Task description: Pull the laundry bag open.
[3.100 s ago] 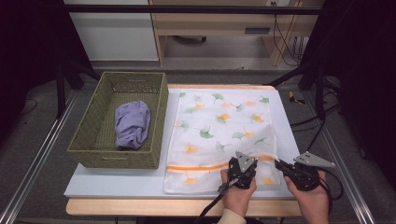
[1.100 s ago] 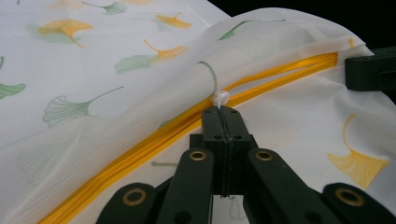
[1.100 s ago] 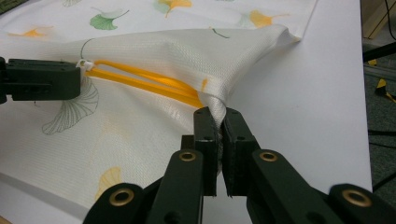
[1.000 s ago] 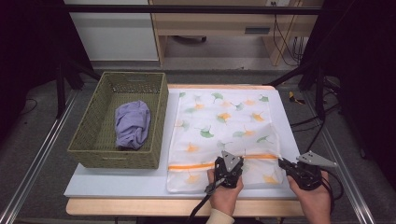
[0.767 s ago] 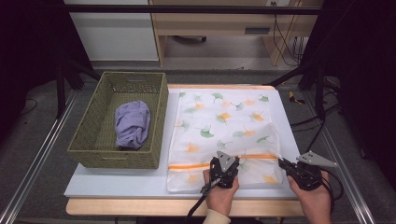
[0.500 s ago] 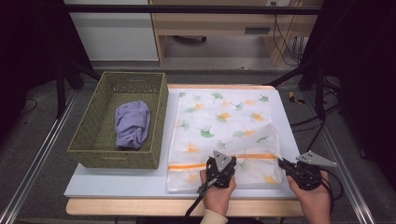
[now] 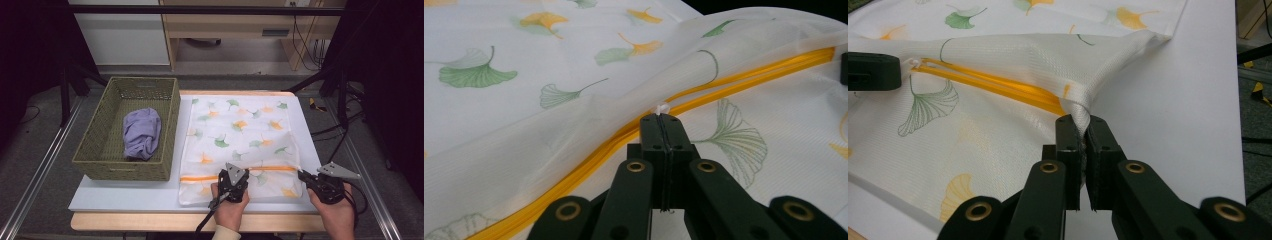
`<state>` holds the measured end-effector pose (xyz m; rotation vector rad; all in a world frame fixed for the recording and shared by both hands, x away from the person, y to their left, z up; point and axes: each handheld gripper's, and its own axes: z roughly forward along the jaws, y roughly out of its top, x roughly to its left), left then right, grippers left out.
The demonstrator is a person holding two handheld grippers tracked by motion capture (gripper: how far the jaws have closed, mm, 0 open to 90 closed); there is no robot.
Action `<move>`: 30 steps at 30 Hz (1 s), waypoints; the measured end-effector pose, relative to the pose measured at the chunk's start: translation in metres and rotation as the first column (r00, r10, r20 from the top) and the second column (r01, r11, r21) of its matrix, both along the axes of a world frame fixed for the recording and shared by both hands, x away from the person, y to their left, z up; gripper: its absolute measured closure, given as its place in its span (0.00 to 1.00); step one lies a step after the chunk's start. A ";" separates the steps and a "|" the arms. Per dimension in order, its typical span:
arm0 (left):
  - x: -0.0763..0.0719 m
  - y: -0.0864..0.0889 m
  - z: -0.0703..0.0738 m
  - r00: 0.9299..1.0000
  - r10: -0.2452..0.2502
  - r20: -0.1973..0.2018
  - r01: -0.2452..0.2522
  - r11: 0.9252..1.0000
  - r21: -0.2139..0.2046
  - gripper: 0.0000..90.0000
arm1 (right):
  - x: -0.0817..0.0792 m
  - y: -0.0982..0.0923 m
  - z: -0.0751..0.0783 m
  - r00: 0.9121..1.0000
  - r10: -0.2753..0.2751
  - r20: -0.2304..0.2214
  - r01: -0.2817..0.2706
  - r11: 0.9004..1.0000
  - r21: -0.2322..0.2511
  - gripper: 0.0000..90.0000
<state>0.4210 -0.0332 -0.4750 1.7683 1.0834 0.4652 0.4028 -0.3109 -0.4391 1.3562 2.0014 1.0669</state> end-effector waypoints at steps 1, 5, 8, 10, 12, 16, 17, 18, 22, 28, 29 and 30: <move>0.000 0.001 0.000 1.000 -0.002 0.006 0.002 1.000 0.019 1.00 | 0.000 0.000 0.000 1.000 0.000 -0.001 0.000 1.000 -0.001 0.96; -0.002 0.004 -0.001 1.000 0.005 0.013 -0.005 0.999 0.039 1.00 | 0.000 0.001 0.000 1.000 0.000 -0.004 0.000 1.000 0.001 0.96; -0.002 0.007 -0.002 1.000 0.011 0.014 -0.011 0.999 0.048 1.00 | 0.000 0.001 0.000 1.000 0.003 0.002 -0.003 1.000 -0.004 0.96; -0.001 0.009 -0.003 1.000 0.016 0.012 -0.017 0.999 0.042 1.00 | -0.001 0.001 0.001 1.000 0.004 0.000 -0.004 1.000 -0.004 0.96; -0.001 0.011 -0.003 1.000 0.022 0.015 -0.023 0.999 0.049 1.00 | -0.001 0.002 0.001 1.000 0.003 -0.001 -0.003 1.000 -0.002 0.96; -0.002 0.016 -0.003 0.999 0.029 0.017 -0.030 0.998 0.060 1.00 | -0.002 0.001 0.000 1.000 -0.002 -0.004 0.002 1.000 0.001 0.96; -0.002 0.016 -0.003 0.999 0.029 0.017 -0.030 0.998 0.060 1.00 | -0.002 0.001 0.000 1.000 -0.002 -0.004 0.002 1.000 0.001 0.96; -0.002 0.017 -0.003 0.999 0.033 0.017 -0.034 0.998 0.061 1.00 | -0.001 0.001 0.000 1.000 0.000 -0.002 0.000 1.000 -0.004 0.96; -0.002 0.025 -0.004 0.999 0.044 0.014 -0.045 0.997 0.063 1.00 | -0.001 0.001 0.001 1.000 -0.001 -0.005 0.001 1.000 -0.003 0.96; -0.003 0.033 -0.003 0.998 0.059 0.014 -0.060 0.996 0.066 1.00 | -0.002 -0.001 0.001 1.000 0.000 -0.003 0.000 1.000 -0.001 0.96; -0.004 0.034 -0.004 0.998 0.062 0.013 -0.062 0.996 0.063 1.00 | -0.001 -0.001 0.001 1.000 -0.001 0.002 0.001 1.000 -0.006 0.96; -0.004 0.034 -0.004 0.998 0.059 0.010 -0.060 0.996 0.066 1.00 | -0.001 -0.001 0.001 1.000 0.000 0.002 0.000 1.000 -0.006 0.96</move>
